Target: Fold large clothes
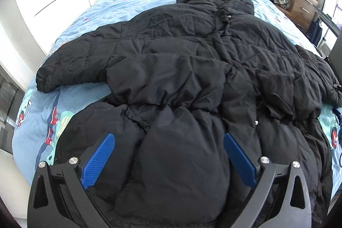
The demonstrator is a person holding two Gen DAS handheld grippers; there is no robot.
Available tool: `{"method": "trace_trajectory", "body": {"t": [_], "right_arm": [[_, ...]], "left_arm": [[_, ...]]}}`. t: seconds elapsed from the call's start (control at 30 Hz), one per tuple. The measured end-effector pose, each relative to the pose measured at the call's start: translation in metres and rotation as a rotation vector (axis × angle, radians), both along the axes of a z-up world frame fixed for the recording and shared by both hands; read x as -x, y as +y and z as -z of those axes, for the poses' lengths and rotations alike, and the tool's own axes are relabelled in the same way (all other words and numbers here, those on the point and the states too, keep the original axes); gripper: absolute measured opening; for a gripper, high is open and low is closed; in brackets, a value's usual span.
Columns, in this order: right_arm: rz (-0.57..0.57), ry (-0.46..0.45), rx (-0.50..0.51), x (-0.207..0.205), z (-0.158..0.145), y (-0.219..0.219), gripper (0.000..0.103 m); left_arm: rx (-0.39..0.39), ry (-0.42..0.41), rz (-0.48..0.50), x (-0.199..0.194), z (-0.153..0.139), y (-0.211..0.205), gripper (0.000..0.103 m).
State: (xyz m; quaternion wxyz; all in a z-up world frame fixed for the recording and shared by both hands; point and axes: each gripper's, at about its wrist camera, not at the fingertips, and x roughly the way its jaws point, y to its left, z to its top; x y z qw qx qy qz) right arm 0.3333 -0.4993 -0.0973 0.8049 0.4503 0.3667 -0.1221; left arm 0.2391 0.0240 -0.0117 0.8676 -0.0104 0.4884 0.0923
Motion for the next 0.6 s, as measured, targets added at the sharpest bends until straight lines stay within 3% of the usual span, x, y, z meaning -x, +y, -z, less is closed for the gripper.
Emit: {"method": "trace_trajectory", "body": {"t": [0.07, 0.13, 0.17, 0.23, 0.33, 0.6], "right_arm": [[0.043, -0.021, -0.064, -0.003, 0.003, -0.013, 0.077], [0.075, -0.039, -0.127, -0.004, 0.007, -0.019, 0.052], [0.088, -0.045, -0.157, -0.005, 0.009, -0.022, 0.047], [0.105, -0.057, -0.177, -0.002, 0.009, -0.025, 0.026], [0.090, -0.081, -0.133, -0.006, -0.008, -0.020, 0.014], [-0.069, -0.170, 0.086, -0.032, -0.094, 0.030, 0.009]], "left_arm": [[0.004, 0.006, -0.010, 0.000, 0.002, 0.004, 0.103], [0.008, 0.008, -0.013, 0.000, 0.004, 0.006, 0.103], [0.010, 0.007, -0.012, 0.001, 0.005, 0.007, 0.103], [0.014, 0.006, -0.012, 0.001, 0.005, 0.009, 0.103], [0.027, 0.006, -0.013, 0.003, 0.006, 0.014, 0.103], [0.070, -0.024, -0.053, 0.015, 0.000, 0.040, 0.103]]}}
